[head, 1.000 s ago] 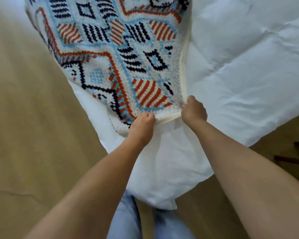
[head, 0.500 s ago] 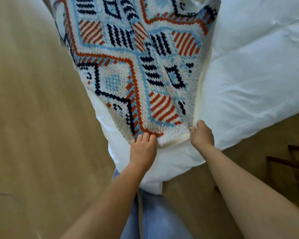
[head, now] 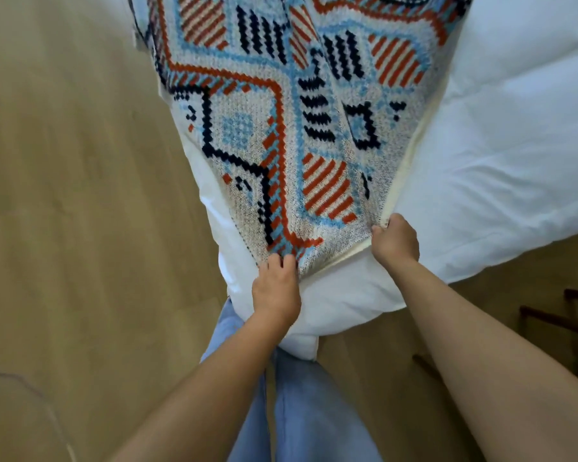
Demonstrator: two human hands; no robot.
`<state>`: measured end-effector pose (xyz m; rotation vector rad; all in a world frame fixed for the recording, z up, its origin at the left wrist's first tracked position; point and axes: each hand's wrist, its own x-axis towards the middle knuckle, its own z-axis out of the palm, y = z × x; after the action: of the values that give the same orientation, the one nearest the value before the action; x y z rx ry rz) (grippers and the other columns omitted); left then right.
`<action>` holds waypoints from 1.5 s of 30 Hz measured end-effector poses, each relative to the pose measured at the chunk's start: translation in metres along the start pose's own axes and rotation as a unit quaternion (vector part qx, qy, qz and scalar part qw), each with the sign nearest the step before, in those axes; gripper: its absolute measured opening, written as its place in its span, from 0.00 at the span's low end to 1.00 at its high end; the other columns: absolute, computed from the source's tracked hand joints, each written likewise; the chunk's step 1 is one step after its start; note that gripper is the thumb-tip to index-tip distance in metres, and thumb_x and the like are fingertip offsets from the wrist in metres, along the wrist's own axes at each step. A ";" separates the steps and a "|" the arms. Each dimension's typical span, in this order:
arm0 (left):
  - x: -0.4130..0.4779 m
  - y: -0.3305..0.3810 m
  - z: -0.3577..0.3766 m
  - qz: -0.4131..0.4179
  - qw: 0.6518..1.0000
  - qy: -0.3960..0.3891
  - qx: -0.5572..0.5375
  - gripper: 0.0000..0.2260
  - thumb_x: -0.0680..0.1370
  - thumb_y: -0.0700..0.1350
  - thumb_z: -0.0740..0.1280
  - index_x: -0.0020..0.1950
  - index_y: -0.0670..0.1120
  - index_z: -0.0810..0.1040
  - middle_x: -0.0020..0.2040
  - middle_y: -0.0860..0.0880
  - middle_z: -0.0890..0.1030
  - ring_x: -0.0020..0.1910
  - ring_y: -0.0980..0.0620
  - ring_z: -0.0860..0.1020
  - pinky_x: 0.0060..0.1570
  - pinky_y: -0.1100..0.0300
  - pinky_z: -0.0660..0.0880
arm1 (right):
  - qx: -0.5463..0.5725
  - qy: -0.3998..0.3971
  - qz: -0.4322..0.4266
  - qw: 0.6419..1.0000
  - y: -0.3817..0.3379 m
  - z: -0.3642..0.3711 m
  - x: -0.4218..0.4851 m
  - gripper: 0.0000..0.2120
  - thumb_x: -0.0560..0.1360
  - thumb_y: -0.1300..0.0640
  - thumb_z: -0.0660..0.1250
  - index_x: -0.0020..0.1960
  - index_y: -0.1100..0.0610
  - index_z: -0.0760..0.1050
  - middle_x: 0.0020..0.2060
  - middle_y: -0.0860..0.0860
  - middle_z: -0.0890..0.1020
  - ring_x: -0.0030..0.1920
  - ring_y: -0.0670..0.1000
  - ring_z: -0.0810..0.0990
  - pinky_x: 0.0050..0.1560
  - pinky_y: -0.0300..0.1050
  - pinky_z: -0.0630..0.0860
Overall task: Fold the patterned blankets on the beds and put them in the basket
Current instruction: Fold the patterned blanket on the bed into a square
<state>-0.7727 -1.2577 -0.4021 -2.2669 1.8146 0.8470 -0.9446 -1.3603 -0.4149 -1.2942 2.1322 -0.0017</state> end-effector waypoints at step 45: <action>0.243 0.252 -0.060 0.087 0.996 0.025 -0.002 0.31 0.73 0.57 0.65 0.71 0.47 0.58 0.65 0.45 0.66 0.63 0.44 0.66 0.57 0.50 0.66 | 0.053 -0.011 -0.156 0.986 -0.052 -0.175 0.266 0.25 0.75 0.52 0.63 0.69 0.59 0.63 0.66 0.56 0.68 0.64 0.56 0.70 0.63 0.51 0.70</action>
<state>-0.9552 -1.5624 -0.4087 -2.1758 2.0587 0.8273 -1.0770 -1.6543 -0.3956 -1.5419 1.8636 -0.2287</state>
